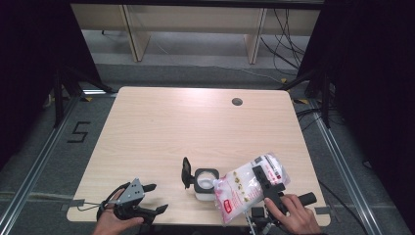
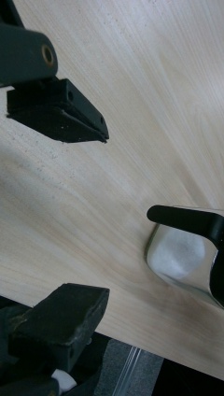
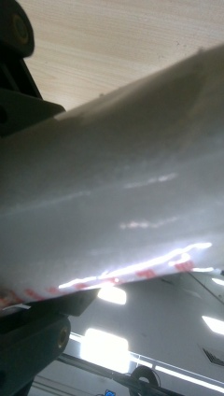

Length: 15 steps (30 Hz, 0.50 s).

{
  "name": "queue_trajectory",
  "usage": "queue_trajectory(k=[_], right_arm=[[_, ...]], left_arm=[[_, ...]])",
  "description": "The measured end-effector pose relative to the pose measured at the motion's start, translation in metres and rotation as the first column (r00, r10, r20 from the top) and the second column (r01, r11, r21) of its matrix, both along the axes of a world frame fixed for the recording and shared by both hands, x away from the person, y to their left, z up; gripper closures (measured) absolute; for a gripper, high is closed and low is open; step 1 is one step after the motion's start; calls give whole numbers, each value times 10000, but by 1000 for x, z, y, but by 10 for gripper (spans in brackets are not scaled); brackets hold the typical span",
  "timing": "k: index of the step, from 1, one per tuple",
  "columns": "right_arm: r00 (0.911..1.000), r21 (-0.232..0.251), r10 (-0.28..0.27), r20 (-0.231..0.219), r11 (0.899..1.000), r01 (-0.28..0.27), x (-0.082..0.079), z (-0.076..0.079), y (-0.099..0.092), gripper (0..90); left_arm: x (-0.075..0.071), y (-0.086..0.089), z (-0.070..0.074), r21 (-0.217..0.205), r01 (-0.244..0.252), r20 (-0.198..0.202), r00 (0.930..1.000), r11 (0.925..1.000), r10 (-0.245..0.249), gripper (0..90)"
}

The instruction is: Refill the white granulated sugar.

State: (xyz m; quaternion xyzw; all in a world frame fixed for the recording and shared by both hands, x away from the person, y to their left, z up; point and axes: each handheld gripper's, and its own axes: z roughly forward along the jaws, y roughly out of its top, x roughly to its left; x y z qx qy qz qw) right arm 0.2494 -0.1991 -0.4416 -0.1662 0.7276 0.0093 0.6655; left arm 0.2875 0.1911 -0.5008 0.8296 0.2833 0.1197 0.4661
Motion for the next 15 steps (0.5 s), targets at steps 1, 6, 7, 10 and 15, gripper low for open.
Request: queue_trajectory(k=[1, 6, 7, 10, 15], right_arm=[[9999, -114, 96, 55, 9999, -96, 1, 0, 0, 486], [10000, -34, -60, -12, 10000, 60, 0, -2, -1, 486], [10000, -56, -38, 11, 10000, 38, 0, -1, 0, 486], [10000, -58, -24, 10, 10000, 24, 0, -1, -1, 486], [10000, -82, 4, -12, 10000, -4, 0, -1, -1, 486]], left_arm=[[0, 0, 1, -15, -57, -62, 10000, 10000, 57, 195], [0, 0, 0, -11, -67, -94, 9999, 10000, 67, 195], [0, 0, 1, -60, -61, -51, 10000, 10000, 61, 195], [0, 0, 0, 26, -25, 19, 10000, 10000, 25, 195], [0, 0, 0, -13, -68, -65, 10000, 10000, 68, 195]])
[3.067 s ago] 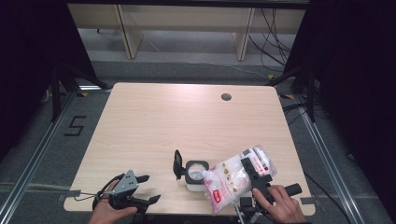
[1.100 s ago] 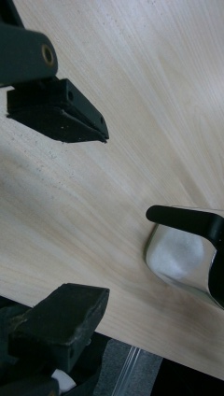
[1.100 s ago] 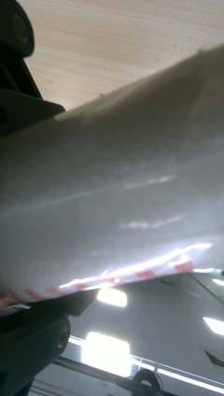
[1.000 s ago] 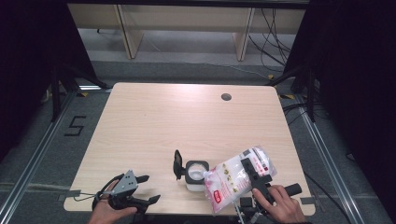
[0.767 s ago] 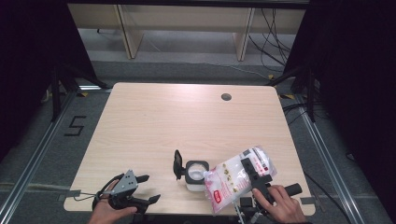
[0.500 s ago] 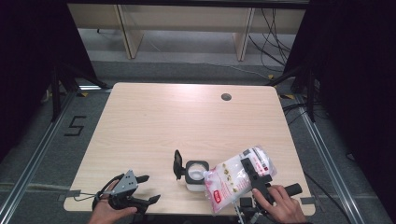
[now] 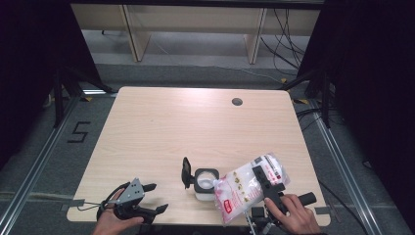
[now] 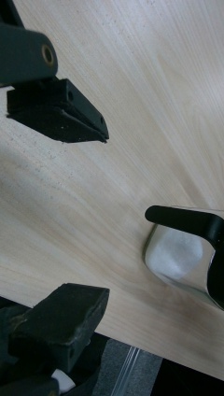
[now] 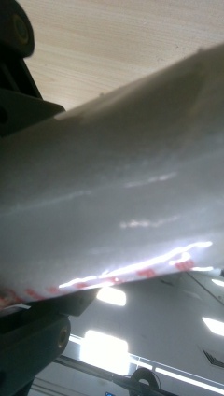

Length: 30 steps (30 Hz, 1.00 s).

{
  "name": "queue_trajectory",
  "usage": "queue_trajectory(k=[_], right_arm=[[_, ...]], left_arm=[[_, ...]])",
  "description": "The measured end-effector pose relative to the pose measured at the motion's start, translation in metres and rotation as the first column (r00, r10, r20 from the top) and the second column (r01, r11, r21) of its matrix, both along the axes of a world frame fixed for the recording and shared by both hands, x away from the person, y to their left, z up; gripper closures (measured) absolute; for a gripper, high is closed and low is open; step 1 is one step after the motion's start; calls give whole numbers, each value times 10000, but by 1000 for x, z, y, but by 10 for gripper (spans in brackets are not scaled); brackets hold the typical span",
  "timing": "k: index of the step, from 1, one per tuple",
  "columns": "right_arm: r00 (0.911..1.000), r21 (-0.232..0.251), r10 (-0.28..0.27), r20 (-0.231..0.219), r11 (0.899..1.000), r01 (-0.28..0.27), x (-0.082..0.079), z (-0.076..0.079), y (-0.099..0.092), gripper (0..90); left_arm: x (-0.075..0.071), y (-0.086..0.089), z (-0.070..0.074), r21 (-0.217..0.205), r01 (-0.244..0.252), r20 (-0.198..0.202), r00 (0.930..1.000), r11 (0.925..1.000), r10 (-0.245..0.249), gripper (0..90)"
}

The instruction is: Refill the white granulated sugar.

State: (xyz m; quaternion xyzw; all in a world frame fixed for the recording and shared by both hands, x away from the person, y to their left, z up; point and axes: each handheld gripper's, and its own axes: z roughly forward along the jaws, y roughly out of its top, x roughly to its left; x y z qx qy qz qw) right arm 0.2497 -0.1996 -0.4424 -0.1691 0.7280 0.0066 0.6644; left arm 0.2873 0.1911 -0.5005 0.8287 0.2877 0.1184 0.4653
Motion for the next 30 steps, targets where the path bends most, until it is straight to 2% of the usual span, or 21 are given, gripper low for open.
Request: queue_trajectory(k=[3, 7, 8, 9, 10, 11, 12, 13, 14, 16, 17, 18, 20, 21, 22, 24, 26, 27, 28, 29, 30], right_arm=[[10000, 176, -57, -41, 9998, 58, 0, -1, 0, 486], [9998, -67, 93, -180, 9999, -94, 2, 2, 0, 486], [9997, 92, 148, -173, 9999, -147, 3, 1, -1, 487], [9992, 377, -98, -388, 9992, 112, 2, -2, -2, 487], [9995, 79, 149, -281, 9999, -147, 4, 0, -2, 488], [9990, 26, -76, -440, 10000, 78, 3, 0, -2, 490], [9991, 293, -57, -414, 9995, 69, 3, -4, -4, 495], [9990, 26, 10, -457, 10000, -9, 4, -2, -3, 497], [9988, 293, -49, -485, 9996, 64, 4, -5, -4, 499], [9988, 66, 129, -468, 9999, -126, 6, -3, -4, 502], [9981, 321, -59, -610, 9995, 78, 5, -6, -5, 504], [9983, 273, 153, -554, 9995, -138, 7, -7, -6, 508], [9986, -170, -16, -536, 9999, 7, 6, -8, -6, 520], [9985, -181, -23, -556, 9998, 12, 7, -10, -6, 522], [9980, 109, -75, -626, 9999, 82, 7, -13, -7, 524], [9964, -92, -220, -820, 9997, 213, 7, -11, -7, 526], [9966, -84, -179, -798, 9998, 173, 7, -12, -7, 529], [9979, 25, -42, -644, 10000, 43, 8, -14, -7, 530], [9972, 102, -125, -744, 9999, 133, 8, -15, -8, 531], [9981, -148, 23, -622, 9999, -32, 8, -14, -7, 532], [9976, -52, -53, -692, 10000, 50, 8, -15, -8, 533]], left_arm=[[0, 0, 0, -51, 44, -14, 10000, 10000, -44, 195], [0, 0, 0, 58, 58, 78, 10000, 10000, -59, 195], [0, 0, 0, -35, 65, 68, 10000, 10000, -65, 195], [0, 0, 0, -87, 24, 41, 10000, 10000, -24, 195], [1, 0, 0, -21, 143, 227, 9996, 9999, -142, 195], [0, 0, 0, -73, 18, 19, 10000, 10000, -18, 199], [-1, 0, 0, -10, 39, 19, 10000, 10000, -39, 199], [-1, 0, -1, -57, 33, -66, 10000, 10000, -34, 199], [-1, 0, 0, -74, 27, -58, 10000, 10000, -28, 199], [1, 1, 0, -1, 138, 235, 9996, 9999, -138, 199], [-1, 0, 0, -65, 1, 59, 10000, 10000, 0, 199], [-1, 0, 0, 30, 24, -32, 10000, 10000, -24, 199], [0, 0, 0, -98, 21, -87, 10000, 9999, -22, 199], [0, 0, 0, -79, 42, 86, 10000, 10000, -42, 199], [1, 1, 0, -14, 144, 235, 9996, 9999, -144, 199], [-1, -1, -1, -167, -29, -17, 10000, 9999, 29, 199], [1, 1, 0, -43, 124, 221, 9997, 9999, -123, 199], [1, 1, 1, 22, 152, 154, 9998, 9999, -152, 199], [0, 0, 0, -86, 69, 56, 10000, 9999, -68, 199], [-1, 0, -1, -150, -17, -13, 10000, 9999, 16, 199], [-1, 0, 0, -144, -18, 45, 10000, 9999, 19, 199]])
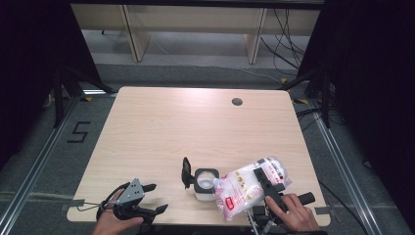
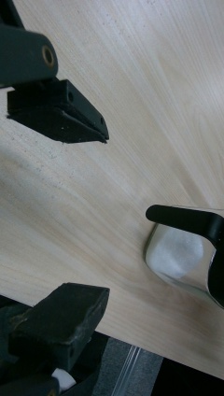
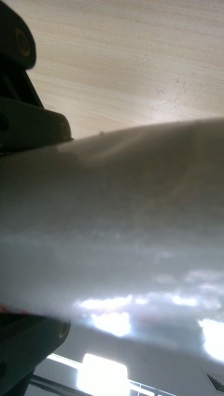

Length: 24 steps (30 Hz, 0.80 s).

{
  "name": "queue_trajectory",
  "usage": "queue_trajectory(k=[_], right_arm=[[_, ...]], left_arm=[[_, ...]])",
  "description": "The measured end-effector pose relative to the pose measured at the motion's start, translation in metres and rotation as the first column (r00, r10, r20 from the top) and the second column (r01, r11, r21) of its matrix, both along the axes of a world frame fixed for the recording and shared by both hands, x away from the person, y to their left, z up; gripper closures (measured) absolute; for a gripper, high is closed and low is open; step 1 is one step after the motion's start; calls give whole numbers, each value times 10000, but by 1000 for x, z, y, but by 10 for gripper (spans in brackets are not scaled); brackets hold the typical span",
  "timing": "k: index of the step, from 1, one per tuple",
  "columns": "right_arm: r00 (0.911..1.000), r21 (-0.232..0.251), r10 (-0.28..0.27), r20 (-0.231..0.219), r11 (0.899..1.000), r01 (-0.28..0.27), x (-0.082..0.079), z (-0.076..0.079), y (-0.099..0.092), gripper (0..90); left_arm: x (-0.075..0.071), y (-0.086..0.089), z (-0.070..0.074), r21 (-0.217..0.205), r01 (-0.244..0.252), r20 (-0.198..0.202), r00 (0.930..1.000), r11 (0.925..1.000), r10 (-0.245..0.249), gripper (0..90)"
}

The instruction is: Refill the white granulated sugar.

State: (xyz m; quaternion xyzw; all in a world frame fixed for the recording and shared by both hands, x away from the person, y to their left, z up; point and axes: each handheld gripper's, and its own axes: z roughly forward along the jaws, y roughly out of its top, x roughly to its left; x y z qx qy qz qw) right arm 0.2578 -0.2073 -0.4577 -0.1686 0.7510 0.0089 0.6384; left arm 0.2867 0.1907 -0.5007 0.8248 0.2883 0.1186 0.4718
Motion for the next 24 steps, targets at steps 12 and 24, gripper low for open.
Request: queue_trajectory(k=[12, 24], right_arm=[[9998, -266, 36, -193, 9996, -41, 4, -4, 0, 544], [9947, 608, -52, -1028, 9981, 115, 11, -9, -10, 566]], left_arm=[[0, 0, 0, -21, 3, -6, 10000, 10000, -3, 199], [1, 1, 1, 121, 159, 163, 9997, 9998, -161, 198]])
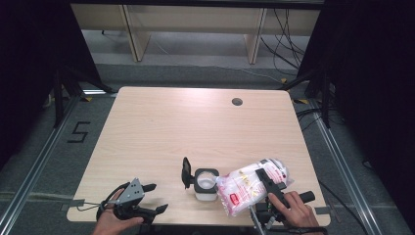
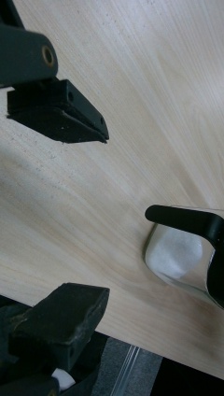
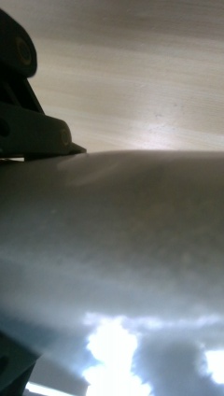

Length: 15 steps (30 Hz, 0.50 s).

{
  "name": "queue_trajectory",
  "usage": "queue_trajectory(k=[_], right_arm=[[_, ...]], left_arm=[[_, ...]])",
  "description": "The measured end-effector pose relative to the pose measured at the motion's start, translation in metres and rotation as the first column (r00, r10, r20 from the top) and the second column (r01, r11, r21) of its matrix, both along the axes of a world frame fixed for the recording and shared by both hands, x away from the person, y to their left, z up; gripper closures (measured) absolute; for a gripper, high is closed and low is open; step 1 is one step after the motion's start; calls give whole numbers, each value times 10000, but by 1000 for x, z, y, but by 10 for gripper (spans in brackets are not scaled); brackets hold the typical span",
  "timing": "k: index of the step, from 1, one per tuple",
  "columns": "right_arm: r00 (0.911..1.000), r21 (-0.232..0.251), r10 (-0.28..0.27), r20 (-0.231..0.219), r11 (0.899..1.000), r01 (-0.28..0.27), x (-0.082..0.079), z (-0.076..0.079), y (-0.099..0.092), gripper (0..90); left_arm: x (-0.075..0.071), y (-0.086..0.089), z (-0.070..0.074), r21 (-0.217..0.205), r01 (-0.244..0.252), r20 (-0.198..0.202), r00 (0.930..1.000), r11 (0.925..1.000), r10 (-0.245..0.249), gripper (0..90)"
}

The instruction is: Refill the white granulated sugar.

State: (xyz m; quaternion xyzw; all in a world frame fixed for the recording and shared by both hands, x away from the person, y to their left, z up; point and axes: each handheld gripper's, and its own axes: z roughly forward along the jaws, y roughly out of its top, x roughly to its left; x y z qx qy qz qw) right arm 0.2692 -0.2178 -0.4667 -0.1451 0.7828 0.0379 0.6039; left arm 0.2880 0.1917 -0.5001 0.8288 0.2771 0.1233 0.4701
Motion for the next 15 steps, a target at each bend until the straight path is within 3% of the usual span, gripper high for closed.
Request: queue_trajectory(k=[3, 4, 5, 8, 9, 10, 11, 12, 13, 14, 15], right_arm=[[9973, 1022, -410, -602, 9937, 471, 0, -4, -5, 570], [9993, 640, 68, -378, 9979, -44, 3, 1, -5, 570], [9989, 772, 166, -437, 9969, -132, 2, 1, -6, 571], [9956, 1799, 392, -855, 9834, -233, 2, 3, -8, 572], [9923, 2588, 339, -1188, 9659, -20, 2, 0, -10, 572], [9921, 2554, 492, -1156, 9667, -182, 3, 4, -10, 572], [9878, 3131, 552, -1455, 9497, -70, 3, 2, -11, 573], [9822, 3420, 865, -1668, 9394, -246, 5, 4, -13, 573], [9783, 3823, 944, -1845, 9239, -170, 7, 4, -14, 574], [9716, 4405, 1022, -2135, 8978, 24, 8, 1, -16, 574], [9650, 4642, 1099, -2382, 8856, 137, 9, 1, -17, 575]], left_arm=[[0, 0, 0, 59, -4, -27, 10000, 10000, 4, 198], [0, 0, 0, 40, -11, -62, 10000, 10000, 12, 198], [0, 0, -1, -145, -23, -15, 10000, 9999, 23, 198], [0, 0, -1, -90, -27, -60, 10000, 10000, 27, 198], [0, 0, 0, 15, -9, 4, 10000, 10000, 9, 198], [0, 1, 0, 101, 12, -40, 10000, 9999, -12, 198], [0, 1, 1, 93, 28, -39, 10000, 10000, -28, 198], [0, 1, 0, 78, 19, 29, 10000, 10000, -20, 198], [0, 0, 0, 32, -23, -22, 10000, 10000, 23, 198], [0, 0, -1, -70, -21, 6, 10000, 10000, 21, 198], [0, 0, -1, -110, -8, -37, 10000, 9999, 7, 198]])
